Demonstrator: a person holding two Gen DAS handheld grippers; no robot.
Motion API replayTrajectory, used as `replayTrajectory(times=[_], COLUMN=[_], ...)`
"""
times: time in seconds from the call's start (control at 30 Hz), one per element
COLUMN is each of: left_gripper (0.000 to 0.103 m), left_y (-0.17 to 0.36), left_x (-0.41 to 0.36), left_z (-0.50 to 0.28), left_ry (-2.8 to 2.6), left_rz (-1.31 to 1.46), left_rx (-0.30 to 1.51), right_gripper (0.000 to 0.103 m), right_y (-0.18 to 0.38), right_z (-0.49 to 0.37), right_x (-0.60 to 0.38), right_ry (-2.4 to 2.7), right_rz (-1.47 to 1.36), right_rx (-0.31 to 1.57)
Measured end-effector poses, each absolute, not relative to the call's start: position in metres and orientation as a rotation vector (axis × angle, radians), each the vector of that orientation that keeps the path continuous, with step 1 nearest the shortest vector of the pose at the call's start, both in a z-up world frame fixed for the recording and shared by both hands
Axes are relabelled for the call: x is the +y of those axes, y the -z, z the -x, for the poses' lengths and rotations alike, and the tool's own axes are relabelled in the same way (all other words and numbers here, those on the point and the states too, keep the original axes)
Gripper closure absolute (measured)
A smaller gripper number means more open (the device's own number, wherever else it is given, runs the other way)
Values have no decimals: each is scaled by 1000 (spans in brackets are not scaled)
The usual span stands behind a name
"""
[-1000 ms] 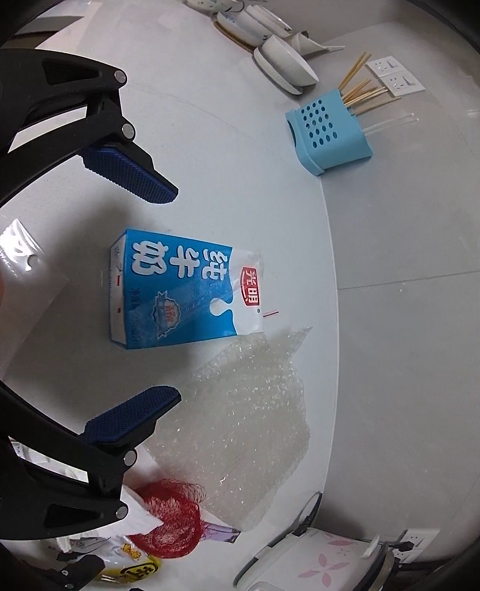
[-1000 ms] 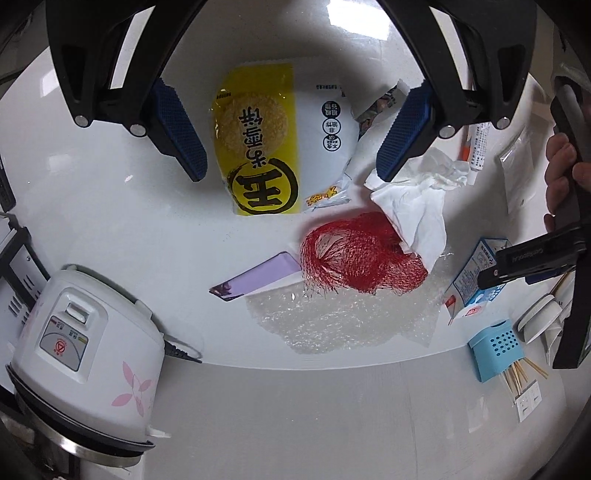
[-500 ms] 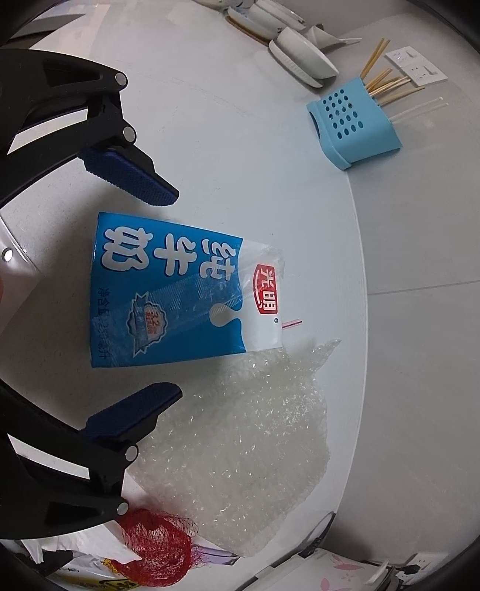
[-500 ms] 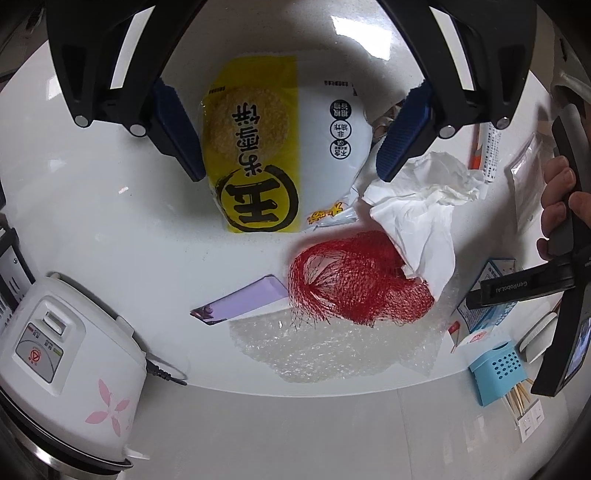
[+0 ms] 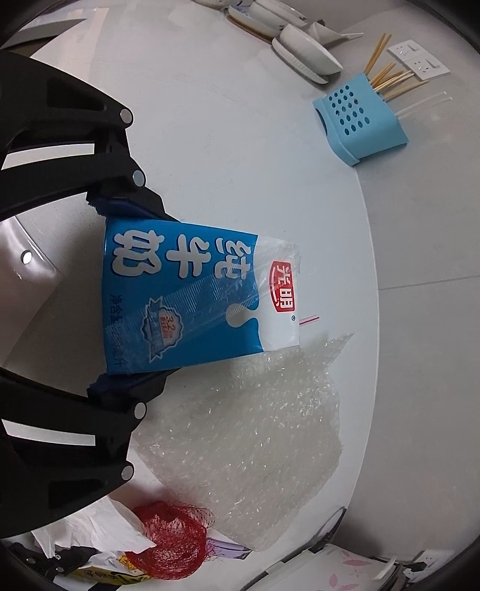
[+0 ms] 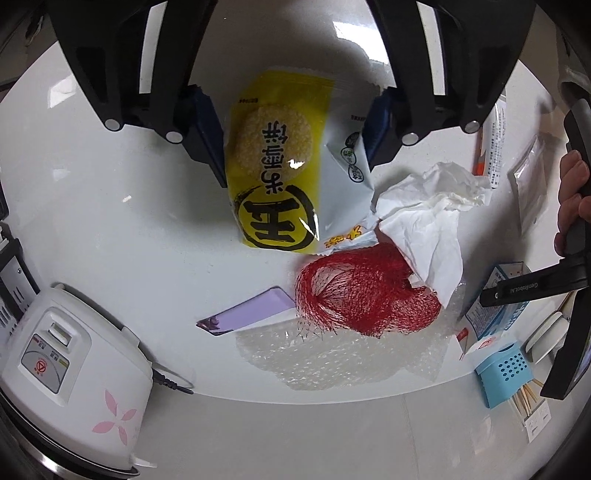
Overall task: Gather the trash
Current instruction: 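Grasp the blue milk carton with the left gripper while the right gripper grasps the yellow packet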
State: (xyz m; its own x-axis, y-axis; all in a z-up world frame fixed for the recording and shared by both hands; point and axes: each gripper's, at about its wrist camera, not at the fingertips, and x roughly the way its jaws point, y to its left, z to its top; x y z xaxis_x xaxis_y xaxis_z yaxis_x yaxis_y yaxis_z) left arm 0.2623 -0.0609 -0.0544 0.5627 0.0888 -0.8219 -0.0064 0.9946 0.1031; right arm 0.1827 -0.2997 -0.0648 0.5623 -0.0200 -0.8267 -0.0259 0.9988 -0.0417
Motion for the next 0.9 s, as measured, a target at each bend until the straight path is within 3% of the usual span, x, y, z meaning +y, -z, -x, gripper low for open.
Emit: replayTrajectory(times=[0.47,0.9], left_gripper=[41,41], left_y=[36,4], left_x=[-60,-51], left_z=[-237,-172], left_ry=[-56,-15], left_rz=[-88,-44], left_rx=[936,892], right_gripper=[75,78], right_y=[58,30], right_z=[-169,-135], right_x=[-303,-300], right_ry=[20,23], right_rz=[32,14], right_rx=[948,886])
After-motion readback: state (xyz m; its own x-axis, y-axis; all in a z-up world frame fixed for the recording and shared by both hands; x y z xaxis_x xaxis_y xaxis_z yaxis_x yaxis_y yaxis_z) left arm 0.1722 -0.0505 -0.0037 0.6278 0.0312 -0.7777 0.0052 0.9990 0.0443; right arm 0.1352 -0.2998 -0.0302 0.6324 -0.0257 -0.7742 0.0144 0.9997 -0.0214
